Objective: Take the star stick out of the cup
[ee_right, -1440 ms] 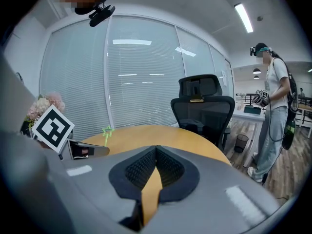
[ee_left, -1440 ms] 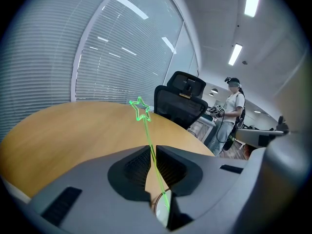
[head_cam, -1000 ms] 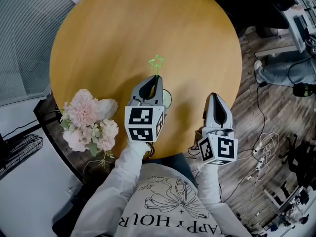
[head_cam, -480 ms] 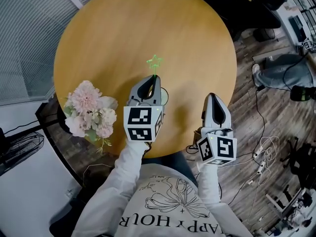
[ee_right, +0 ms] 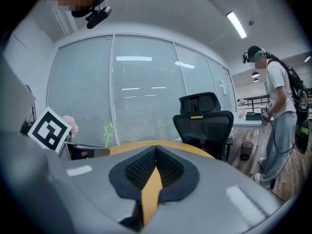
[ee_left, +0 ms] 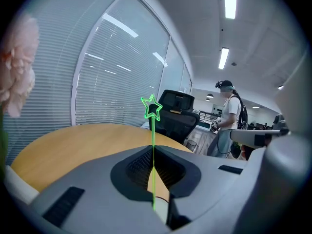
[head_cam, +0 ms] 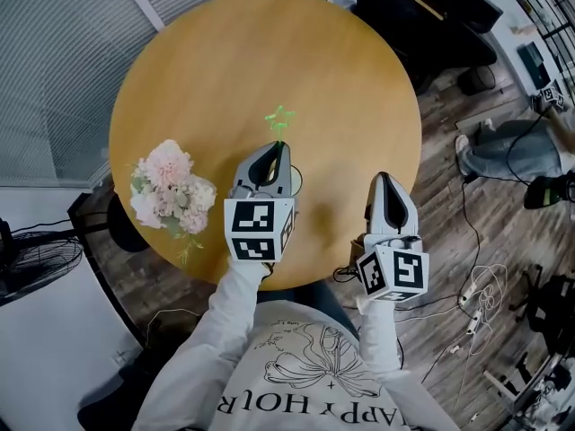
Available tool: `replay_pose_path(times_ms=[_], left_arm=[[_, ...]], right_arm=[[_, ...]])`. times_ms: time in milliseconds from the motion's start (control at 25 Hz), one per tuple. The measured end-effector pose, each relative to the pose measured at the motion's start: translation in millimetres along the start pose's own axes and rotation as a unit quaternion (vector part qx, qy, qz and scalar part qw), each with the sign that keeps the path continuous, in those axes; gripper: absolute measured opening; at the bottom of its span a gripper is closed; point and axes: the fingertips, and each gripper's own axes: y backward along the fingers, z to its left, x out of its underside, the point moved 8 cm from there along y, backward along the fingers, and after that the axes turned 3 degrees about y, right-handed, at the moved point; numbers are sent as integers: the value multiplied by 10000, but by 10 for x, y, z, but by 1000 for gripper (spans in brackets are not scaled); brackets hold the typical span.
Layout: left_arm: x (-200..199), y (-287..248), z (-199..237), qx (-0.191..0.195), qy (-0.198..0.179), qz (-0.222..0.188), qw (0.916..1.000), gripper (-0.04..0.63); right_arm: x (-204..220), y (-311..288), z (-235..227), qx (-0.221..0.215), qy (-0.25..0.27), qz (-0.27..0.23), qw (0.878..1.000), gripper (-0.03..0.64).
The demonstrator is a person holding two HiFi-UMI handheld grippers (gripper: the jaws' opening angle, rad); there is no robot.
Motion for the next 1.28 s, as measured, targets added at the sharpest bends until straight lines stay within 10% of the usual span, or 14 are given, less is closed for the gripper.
replay_pose_path(times_ms=[1280], left_arm=[[-658, 900, -463, -257, -245, -1184, 9923, 11]], right_arm=[[-801, 472, -3, -332, 188, -1135, 9928, 9]])
